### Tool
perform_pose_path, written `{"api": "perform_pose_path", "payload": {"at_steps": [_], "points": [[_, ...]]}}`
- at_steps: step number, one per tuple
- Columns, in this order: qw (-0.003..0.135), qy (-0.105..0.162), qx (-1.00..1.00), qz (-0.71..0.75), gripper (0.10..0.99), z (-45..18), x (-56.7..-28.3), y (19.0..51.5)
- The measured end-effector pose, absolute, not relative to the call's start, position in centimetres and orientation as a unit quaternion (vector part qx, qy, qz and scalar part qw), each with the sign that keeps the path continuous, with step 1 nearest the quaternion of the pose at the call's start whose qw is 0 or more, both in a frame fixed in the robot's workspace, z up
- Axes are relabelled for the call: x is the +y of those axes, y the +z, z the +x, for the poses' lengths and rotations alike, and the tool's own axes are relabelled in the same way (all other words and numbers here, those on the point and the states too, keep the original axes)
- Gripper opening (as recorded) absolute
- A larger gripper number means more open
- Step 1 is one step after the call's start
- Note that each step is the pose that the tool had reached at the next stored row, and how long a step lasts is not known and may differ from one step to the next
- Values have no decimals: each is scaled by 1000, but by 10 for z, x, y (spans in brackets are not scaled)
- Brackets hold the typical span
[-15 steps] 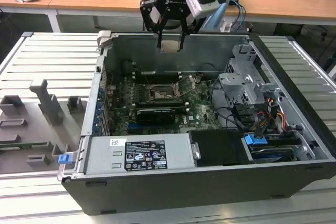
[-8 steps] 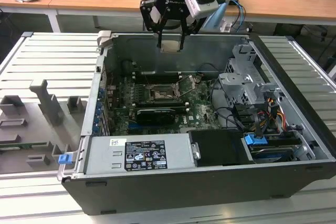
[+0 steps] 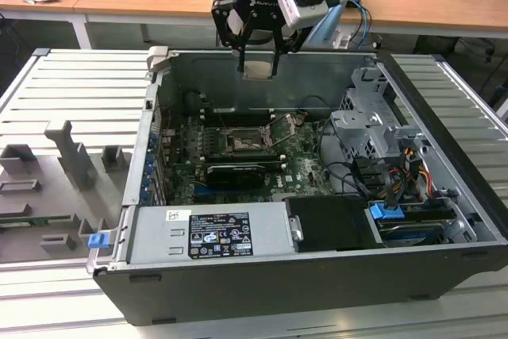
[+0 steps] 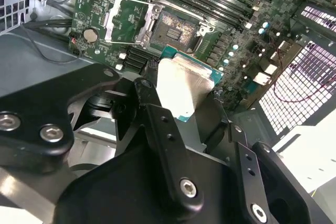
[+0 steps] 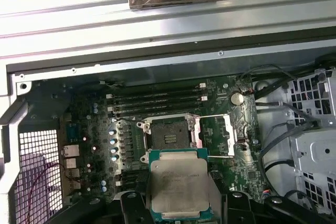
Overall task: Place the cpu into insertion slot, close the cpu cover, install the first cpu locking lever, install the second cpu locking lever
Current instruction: 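Place the cpu into insertion slot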
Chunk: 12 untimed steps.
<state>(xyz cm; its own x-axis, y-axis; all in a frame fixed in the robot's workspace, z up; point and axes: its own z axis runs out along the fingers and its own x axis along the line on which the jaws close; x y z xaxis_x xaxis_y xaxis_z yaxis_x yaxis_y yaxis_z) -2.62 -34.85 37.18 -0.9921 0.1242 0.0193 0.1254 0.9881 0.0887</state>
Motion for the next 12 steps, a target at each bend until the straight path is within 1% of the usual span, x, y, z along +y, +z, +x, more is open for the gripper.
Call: {"api": "perform_pose_path", "payload": {"at_steps": [12], "points": [[6,-45,-995,-92,529,-26,-349,368]]}}
